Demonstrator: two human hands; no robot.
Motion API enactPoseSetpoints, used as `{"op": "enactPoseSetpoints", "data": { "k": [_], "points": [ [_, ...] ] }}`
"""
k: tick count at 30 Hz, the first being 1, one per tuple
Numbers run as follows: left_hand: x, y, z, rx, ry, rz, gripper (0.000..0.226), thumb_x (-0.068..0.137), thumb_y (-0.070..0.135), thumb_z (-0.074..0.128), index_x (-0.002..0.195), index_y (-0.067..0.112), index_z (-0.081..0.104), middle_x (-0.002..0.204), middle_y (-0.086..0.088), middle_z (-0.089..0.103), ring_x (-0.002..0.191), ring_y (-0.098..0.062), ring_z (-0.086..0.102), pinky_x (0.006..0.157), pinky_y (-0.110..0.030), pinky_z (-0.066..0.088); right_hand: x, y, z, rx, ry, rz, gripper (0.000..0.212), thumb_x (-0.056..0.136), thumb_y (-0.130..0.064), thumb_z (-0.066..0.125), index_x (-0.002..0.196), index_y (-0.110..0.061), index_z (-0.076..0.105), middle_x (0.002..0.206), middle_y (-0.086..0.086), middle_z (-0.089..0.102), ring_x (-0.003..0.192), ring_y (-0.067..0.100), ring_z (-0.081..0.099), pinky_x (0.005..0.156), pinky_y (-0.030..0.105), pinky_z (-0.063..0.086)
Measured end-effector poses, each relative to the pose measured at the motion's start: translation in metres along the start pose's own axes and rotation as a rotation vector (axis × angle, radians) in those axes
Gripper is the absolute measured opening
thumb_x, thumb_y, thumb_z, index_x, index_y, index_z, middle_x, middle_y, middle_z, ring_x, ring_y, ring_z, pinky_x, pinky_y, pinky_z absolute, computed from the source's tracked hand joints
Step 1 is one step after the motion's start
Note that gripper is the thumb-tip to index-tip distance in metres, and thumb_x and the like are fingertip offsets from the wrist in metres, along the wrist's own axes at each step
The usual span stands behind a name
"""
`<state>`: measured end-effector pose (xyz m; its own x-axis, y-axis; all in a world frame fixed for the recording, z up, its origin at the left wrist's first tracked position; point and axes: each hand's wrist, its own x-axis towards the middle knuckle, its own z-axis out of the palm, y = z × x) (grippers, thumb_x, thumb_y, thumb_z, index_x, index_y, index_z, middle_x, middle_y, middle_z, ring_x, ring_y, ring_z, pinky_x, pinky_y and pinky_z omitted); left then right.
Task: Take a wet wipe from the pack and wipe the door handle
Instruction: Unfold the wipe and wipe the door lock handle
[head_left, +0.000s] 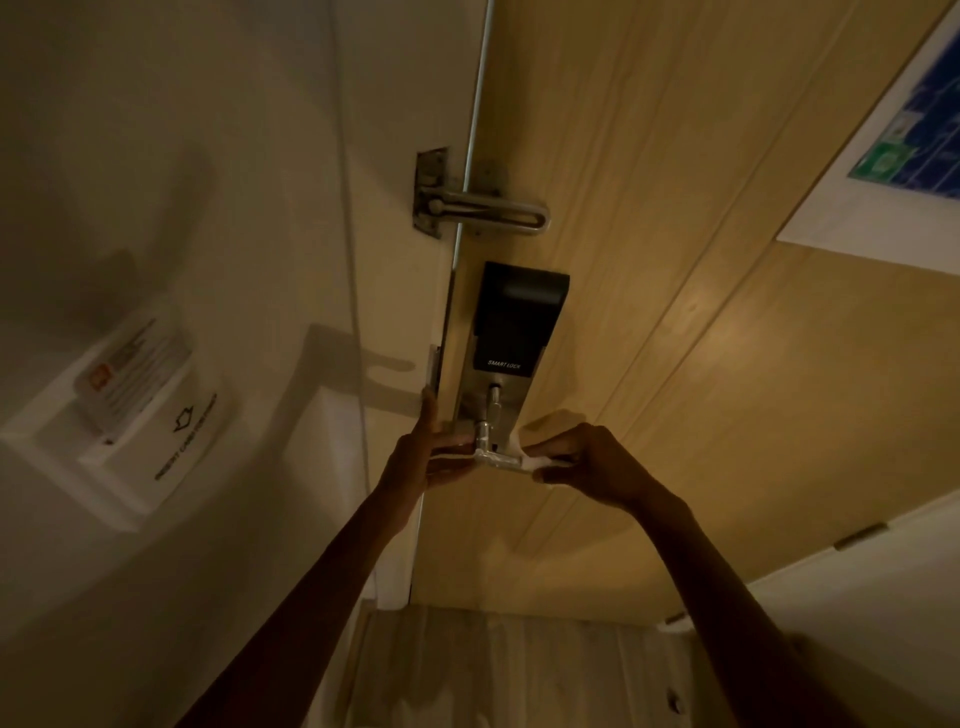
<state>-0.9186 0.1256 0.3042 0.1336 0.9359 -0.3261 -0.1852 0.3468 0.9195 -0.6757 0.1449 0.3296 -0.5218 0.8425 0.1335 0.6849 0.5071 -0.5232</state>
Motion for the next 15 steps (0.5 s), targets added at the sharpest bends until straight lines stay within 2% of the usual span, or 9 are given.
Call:
{"op": "enactPoseSetpoints", "data": {
  "k": [3,7,9,12,15],
  "points": [
    [0.000,0.000,0.001,-0.031,0.015,-0.019,0.083,0.084,0.074,0.030,0.104,0.006,0.073,0.101,-0.013,0.075,0.096,-0.026,0.072,0.089,-0.039,0.055,0.007,0.003,0.000,0.056,-0.056,0.026,0.034,0.072,-0.010,0.079,0.106,-0.010,0.072,0.107,-0.007,0.063,0.100,-0.010,0.049,0.082,0.000,0.037],
    [0.000,-0.002,0.000,-0.060,0.020,-0.042,0.085,0.085,0.074,0.029,0.108,0.003,0.071,0.101,-0.015,0.075,0.097,-0.027,0.072,0.089,-0.039,0.055,0.018,0.009,0.000,0.060,-0.312,0.108,0.022,0.083,-0.023,0.071,0.104,-0.015,0.072,0.094,-0.004,0.070,0.084,0.003,0.062,0.078,0.022,0.049],
    [0.000,-0.003,0.000,-0.077,0.021,-0.039,0.084,0.086,0.073,0.030,0.111,0.003,0.069,0.103,-0.016,0.074,0.097,-0.029,0.071,0.089,-0.040,0.055,0.019,0.006,0.001,0.093,-0.339,0.085,0.015,0.088,-0.019,0.066,0.098,-0.010,0.071,0.087,-0.004,0.068,0.078,0.003,0.062,0.075,0.022,0.049],
    [0.000,-0.002,-0.001,-0.092,0.018,-0.051,0.085,0.086,0.073,0.030,0.109,0.001,0.069,0.103,-0.018,0.074,0.097,-0.031,0.071,0.091,-0.041,0.055,0.005,-0.005,0.012,0.017,-0.145,0.024,0.013,0.089,-0.018,0.063,0.096,-0.009,0.070,0.089,0.001,0.070,0.078,0.009,0.062,0.071,0.018,0.045],
    [0.001,-0.001,-0.002,-0.094,0.019,-0.062,0.085,0.086,0.072,0.030,0.108,0.000,0.070,0.102,-0.019,0.074,0.097,-0.032,0.071,0.092,-0.042,0.054,-0.018,-0.012,0.027,-0.060,0.147,-0.014,0.013,0.091,-0.025,0.062,0.097,-0.017,0.070,0.084,-0.002,0.072,0.070,0.007,0.063,0.064,0.025,0.049]
  ]
}}
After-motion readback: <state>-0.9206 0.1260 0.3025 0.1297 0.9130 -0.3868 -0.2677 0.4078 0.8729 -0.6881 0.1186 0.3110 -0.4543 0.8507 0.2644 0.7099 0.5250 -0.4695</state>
